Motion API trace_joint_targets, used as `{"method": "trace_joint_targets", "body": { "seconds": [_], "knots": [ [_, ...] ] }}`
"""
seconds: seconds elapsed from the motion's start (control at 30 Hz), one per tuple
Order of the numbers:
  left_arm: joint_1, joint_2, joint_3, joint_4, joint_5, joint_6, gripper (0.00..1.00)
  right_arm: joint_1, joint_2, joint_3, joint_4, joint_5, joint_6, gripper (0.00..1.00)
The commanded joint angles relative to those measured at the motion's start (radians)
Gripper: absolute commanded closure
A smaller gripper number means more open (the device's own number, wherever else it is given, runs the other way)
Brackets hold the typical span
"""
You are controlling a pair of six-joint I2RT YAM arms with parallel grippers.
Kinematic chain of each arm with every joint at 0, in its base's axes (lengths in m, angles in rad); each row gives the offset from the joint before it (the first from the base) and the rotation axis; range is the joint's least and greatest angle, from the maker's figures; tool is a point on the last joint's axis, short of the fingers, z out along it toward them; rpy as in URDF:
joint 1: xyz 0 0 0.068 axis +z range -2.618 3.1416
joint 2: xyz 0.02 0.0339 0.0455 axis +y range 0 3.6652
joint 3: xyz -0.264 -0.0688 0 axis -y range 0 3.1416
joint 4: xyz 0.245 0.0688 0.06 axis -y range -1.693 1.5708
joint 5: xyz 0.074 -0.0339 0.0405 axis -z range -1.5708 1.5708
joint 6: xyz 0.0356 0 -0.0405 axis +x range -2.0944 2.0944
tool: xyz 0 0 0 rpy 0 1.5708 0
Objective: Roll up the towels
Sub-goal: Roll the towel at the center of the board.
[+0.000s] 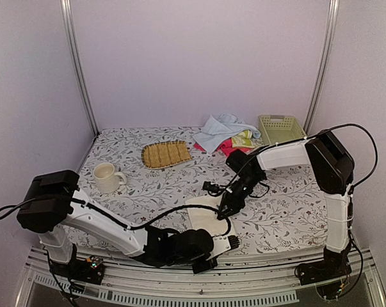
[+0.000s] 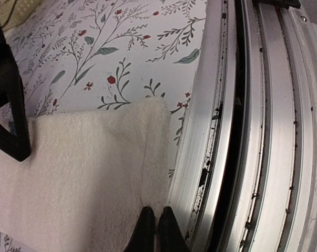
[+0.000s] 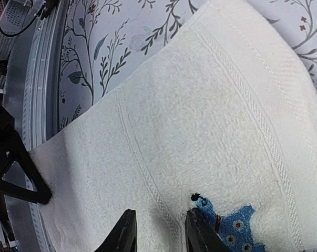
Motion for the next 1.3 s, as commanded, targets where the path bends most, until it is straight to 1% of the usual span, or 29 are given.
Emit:
{"method": "trace_joint_targets", "body": {
  "seconds": [0.0,0.1,0.17,0.23,0.27,0.4,0.47,0.6,0.7,0.77,0.87,0.97,1.07,1.27],
  "knots": [
    [0.028,-0.016,0.014,-0.02,0.077,-0.075,1.0,0.002,0.037,0.022,0.049,0.097,0.071,0.66],
    [0.056,-0.022,0.0,-0.004,0.124,-0.125,1.0,0.001,0.006,0.027,0.041,0.078,0.066,0.66],
    [0.077,-0.024,-0.005,-0.001,0.155,-0.15,1.0,0.002,-0.053,0.038,0.004,0.046,0.045,0.64],
    [0.094,-0.026,-0.008,-0.001,0.176,-0.167,1.0,-0.006,-0.143,0.033,-0.047,-0.037,-0.021,0.62],
    [0.103,-0.029,-0.009,-0.001,0.192,-0.172,1.0,-0.012,-0.2,0.018,-0.056,-0.053,-0.054,0.61],
    [0.144,-0.028,-0.017,0.017,0.272,-0.214,1.0,-0.038,-0.399,-0.033,-0.063,-0.029,-0.08,0.59],
    [0.165,-0.027,-0.025,0.037,0.32,-0.244,1.0,-0.048,-0.491,-0.08,-0.043,-0.01,-0.069,0.59],
    [0.225,-0.021,-0.051,0.101,0.445,-0.329,1.0,-0.049,-0.657,-0.234,0.011,-0.004,-0.057,0.59],
    [0.269,-0.005,-0.06,0.119,0.531,-0.388,1.0,-0.042,-0.752,-0.352,0.062,0.013,-0.08,0.6],
    [0.308,0.018,-0.055,0.119,0.613,-0.421,1.0,-0.021,-0.799,-0.417,0.09,0.051,-0.107,0.61],
    [0.355,0.056,-0.024,0.092,0.727,-0.482,1.0,0.054,-0.837,-0.498,0.142,0.152,-0.148,0.61],
    [0.375,0.085,-0.006,0.09,0.785,-0.534,1.0,0.167,-0.827,-0.544,0.191,0.262,-0.162,0.61],
    [0.377,0.134,0.018,0.065,0.801,-0.559,1.0,0.232,-0.799,-0.564,0.251,0.352,-0.158,0.62],
    [0.376,0.16,0.02,0.06,0.803,-0.587,1.0,0.328,-0.731,-0.584,0.317,0.431,-0.192,0.62]
  ]
}}
